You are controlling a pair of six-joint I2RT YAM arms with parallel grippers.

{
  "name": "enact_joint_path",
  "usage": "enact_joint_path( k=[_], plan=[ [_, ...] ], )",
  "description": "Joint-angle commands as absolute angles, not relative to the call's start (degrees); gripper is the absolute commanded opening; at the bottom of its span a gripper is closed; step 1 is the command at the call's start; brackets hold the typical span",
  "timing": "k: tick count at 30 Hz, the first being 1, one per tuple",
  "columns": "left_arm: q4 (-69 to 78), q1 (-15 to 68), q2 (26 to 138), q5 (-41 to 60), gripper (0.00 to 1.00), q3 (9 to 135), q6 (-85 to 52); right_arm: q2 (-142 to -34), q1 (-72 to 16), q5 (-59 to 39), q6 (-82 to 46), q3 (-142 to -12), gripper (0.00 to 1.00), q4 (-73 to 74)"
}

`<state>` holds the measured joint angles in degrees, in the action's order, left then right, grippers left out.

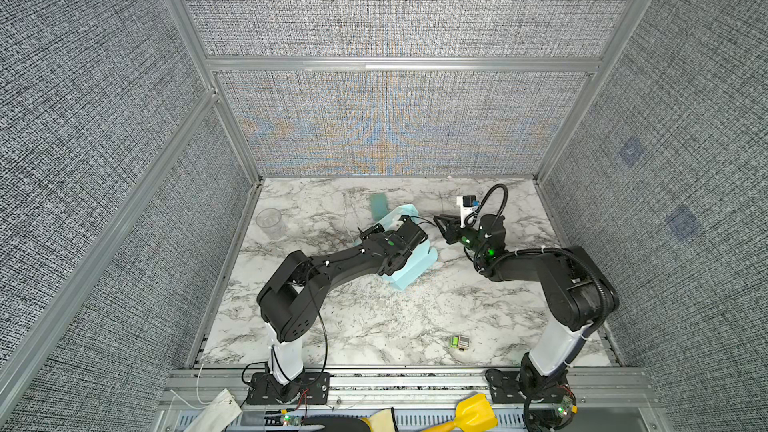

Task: Fold the paper box

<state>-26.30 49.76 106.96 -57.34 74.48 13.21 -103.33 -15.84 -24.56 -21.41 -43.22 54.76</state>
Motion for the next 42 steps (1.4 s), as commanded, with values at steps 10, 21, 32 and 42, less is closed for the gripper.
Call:
enact_joint_path(
  k=[10,21,32,42],
  plan=[
    [-16.17,51.14,106.40,-61.94,0.02,69.64,20.82,-109.76,-15.86,-28.94,-24.36,-49.01,0.31,51.55],
    [-16.76,51.53,108.33,-63.49,0.02,70.72,22.33,-112.31,-20.20,-28.04,-25.39,-49.65,0.31,54.11],
    [-17.86,51.42,108.99,-60.74,0.02,72.32,21.95,-112.98,-21.53,-29.17,-26.30,-47.20,0.31,60.12],
    [-20.26,51.37,109.59,-59.86,0.02,72.34,20.21,-113.25,-22.24,-31.09,-24.41,-47.10,0.31,61.87]
  ],
)
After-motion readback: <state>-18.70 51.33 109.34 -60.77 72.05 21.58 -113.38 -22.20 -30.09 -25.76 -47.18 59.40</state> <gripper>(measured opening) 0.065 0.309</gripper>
